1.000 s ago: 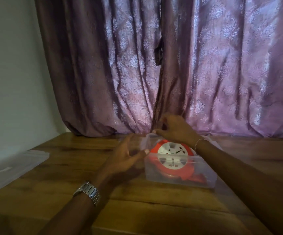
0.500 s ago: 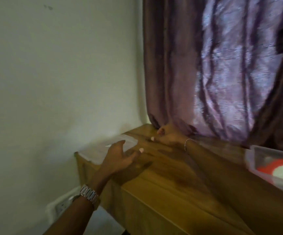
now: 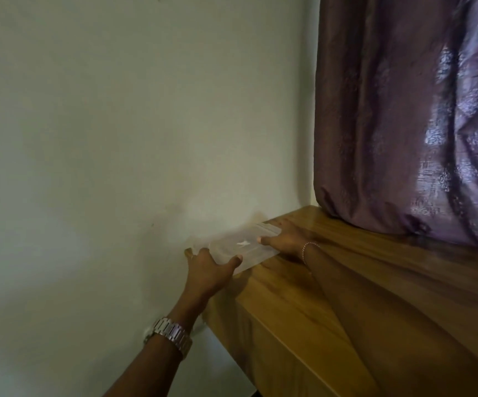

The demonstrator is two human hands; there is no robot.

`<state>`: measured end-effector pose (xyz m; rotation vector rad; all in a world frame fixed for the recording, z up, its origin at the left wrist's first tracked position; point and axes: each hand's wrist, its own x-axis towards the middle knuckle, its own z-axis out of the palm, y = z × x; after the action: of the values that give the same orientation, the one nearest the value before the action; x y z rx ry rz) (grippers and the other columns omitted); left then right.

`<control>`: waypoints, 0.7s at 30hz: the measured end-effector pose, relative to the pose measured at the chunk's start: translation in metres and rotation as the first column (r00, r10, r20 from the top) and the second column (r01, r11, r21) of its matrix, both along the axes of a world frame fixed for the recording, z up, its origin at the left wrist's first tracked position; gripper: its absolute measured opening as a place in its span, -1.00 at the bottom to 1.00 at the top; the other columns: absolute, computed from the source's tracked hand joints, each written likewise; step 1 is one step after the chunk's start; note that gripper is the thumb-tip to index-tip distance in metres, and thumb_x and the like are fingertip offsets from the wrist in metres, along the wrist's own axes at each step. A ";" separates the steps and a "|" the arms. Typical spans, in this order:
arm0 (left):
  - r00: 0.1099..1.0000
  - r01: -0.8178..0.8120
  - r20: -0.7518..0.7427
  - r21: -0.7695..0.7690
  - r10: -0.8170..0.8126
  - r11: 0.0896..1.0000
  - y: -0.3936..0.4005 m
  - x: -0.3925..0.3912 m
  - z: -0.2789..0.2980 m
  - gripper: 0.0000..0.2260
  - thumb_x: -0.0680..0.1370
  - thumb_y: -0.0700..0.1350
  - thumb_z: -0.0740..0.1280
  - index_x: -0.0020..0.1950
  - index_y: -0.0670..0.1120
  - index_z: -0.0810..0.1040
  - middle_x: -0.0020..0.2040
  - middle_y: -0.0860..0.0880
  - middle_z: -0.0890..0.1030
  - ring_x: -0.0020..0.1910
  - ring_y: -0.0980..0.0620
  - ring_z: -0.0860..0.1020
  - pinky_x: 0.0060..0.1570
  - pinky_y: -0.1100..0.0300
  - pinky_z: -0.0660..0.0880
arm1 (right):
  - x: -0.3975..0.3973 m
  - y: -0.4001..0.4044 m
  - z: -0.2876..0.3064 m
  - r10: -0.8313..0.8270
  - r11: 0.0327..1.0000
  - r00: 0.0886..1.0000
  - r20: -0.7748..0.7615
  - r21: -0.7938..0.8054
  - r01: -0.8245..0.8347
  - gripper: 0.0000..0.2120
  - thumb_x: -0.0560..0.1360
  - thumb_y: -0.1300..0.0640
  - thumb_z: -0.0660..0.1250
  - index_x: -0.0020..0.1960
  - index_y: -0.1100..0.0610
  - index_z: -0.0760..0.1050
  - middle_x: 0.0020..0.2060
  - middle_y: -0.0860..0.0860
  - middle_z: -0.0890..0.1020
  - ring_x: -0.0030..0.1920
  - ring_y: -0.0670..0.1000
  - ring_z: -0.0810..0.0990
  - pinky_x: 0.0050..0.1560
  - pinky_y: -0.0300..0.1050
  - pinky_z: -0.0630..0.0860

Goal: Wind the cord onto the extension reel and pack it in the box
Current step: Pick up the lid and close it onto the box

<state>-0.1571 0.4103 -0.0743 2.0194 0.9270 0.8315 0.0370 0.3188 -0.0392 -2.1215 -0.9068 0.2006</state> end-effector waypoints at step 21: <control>0.917 0.174 0.358 0.041 -0.177 0.984 -0.091 0.045 0.044 -0.43 0.45 -0.43 0.43 0.45 -0.26 0.38 0.35 -0.26 0.48 0.24 -0.28 0.54 0.20 -0.21 0.59 | -0.010 -0.197 0.094 -0.134 0.845 0.822 -0.553 0.369 0.386 -0.44 0.56 -0.32 0.02 -0.08 0.12 0.54 -0.35 0.07 0.62 -0.34 0.08 0.59 -0.26 -0.03 0.58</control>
<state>-0.1119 0.3189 -0.0305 1.8392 0.5265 1.0601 0.0266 0.1222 0.0547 -1.5927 -0.2848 0.3402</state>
